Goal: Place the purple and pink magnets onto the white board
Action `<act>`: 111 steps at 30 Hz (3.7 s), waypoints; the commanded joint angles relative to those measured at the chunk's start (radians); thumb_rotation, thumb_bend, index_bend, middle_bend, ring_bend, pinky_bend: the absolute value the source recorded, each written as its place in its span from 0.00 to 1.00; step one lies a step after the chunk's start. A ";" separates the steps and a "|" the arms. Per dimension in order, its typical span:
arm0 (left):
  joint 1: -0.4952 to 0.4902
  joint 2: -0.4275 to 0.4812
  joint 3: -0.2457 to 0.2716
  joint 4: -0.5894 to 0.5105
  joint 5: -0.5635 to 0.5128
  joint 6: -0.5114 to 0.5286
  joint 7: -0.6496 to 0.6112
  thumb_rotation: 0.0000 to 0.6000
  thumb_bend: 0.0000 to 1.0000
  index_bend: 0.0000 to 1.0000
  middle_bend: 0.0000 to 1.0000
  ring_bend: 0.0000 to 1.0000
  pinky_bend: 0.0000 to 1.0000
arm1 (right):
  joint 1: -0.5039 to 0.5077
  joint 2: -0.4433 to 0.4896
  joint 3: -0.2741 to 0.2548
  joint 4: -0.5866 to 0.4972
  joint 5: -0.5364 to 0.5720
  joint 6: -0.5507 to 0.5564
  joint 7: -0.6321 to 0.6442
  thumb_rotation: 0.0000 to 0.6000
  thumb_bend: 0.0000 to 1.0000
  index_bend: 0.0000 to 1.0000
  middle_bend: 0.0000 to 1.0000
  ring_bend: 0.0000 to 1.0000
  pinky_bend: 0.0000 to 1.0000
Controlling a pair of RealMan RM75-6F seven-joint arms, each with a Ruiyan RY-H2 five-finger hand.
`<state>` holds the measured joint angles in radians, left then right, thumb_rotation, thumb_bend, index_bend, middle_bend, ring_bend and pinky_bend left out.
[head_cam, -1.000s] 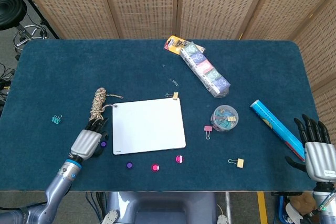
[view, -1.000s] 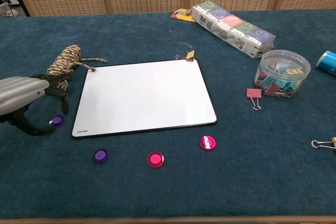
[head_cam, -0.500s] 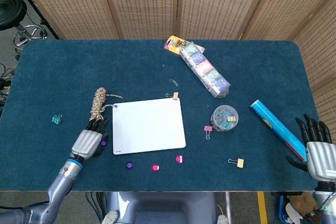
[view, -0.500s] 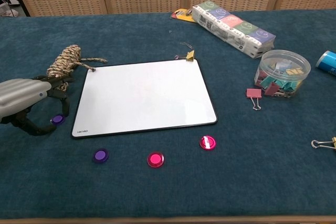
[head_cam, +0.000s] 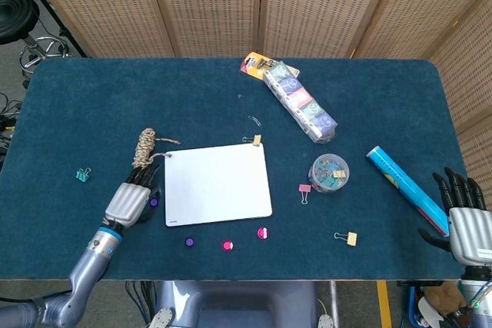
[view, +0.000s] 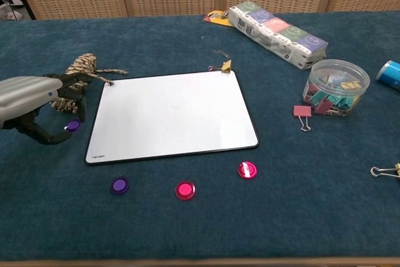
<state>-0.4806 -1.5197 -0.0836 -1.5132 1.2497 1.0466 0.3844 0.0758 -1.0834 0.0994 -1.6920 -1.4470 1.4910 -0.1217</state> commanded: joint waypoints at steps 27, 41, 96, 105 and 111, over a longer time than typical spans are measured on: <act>-0.261 -0.156 -0.130 0.201 -0.219 -0.160 0.081 1.00 0.33 0.19 0.00 0.00 0.00 | -0.003 0.016 0.026 0.016 0.054 -0.005 0.039 1.00 0.00 0.00 0.00 0.00 0.00; -0.201 0.082 0.101 0.040 0.333 -0.065 -0.390 1.00 0.36 0.28 0.00 0.00 0.00 | -0.003 0.017 0.024 0.006 0.050 -0.002 0.032 1.00 0.00 0.00 0.00 0.00 0.00; -0.113 -0.016 0.240 0.068 0.462 -0.032 -0.244 1.00 0.36 0.35 0.00 0.00 0.00 | 0.000 0.018 0.021 0.006 0.058 -0.017 0.033 1.00 0.00 0.00 0.00 0.00 0.00; -0.112 -0.025 0.239 0.076 0.457 -0.036 -0.244 1.00 0.36 0.36 0.00 0.00 0.00 | 0.000 0.020 0.022 0.005 0.059 -0.017 0.039 1.00 0.00 0.00 0.00 0.00 0.00; -0.109 -0.037 0.236 0.087 0.458 -0.028 -0.240 1.00 0.37 0.48 0.00 0.00 0.00 | -0.001 0.022 0.023 0.004 0.061 -0.017 0.042 1.00 0.00 0.00 0.00 0.00 0.00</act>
<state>-0.5910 -1.5554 0.1528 -1.4280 1.7077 1.0168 0.1427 0.0753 -1.0617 0.1225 -1.6879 -1.3857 1.4737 -0.0798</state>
